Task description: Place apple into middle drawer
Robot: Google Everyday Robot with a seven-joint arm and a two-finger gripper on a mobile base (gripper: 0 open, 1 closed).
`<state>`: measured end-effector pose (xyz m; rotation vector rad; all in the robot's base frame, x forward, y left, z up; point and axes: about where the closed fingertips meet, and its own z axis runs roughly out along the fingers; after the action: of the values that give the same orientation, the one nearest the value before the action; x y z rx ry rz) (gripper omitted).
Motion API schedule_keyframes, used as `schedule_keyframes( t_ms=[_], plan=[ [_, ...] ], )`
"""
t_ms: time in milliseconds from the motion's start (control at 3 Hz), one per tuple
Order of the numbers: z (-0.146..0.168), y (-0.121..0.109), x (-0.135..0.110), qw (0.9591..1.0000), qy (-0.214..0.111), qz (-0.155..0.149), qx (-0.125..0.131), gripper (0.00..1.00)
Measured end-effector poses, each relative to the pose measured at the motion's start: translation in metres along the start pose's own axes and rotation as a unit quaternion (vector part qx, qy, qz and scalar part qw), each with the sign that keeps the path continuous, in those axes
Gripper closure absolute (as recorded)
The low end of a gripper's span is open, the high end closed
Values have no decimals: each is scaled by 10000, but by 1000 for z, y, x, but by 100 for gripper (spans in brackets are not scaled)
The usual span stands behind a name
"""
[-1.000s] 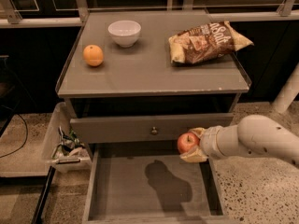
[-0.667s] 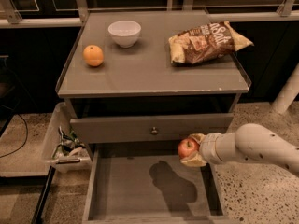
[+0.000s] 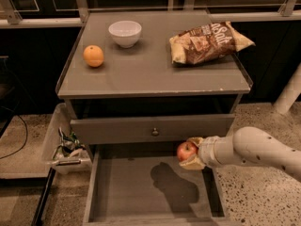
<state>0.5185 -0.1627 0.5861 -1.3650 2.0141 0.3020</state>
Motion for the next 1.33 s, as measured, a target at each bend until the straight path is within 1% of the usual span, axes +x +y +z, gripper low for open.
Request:
schedule_keyframes(
  t_ms=[333, 667, 1000, 1333],
  plan=[
    [40, 12, 16, 9993, -160, 300, -145, 100],
    [92, 27, 30, 9975, -393, 438, -400, 100],
    [134, 39, 44, 9955, -547, 507, -589, 100],
    [168, 51, 62, 9932, -623, 608, -771, 100]
  ],
)
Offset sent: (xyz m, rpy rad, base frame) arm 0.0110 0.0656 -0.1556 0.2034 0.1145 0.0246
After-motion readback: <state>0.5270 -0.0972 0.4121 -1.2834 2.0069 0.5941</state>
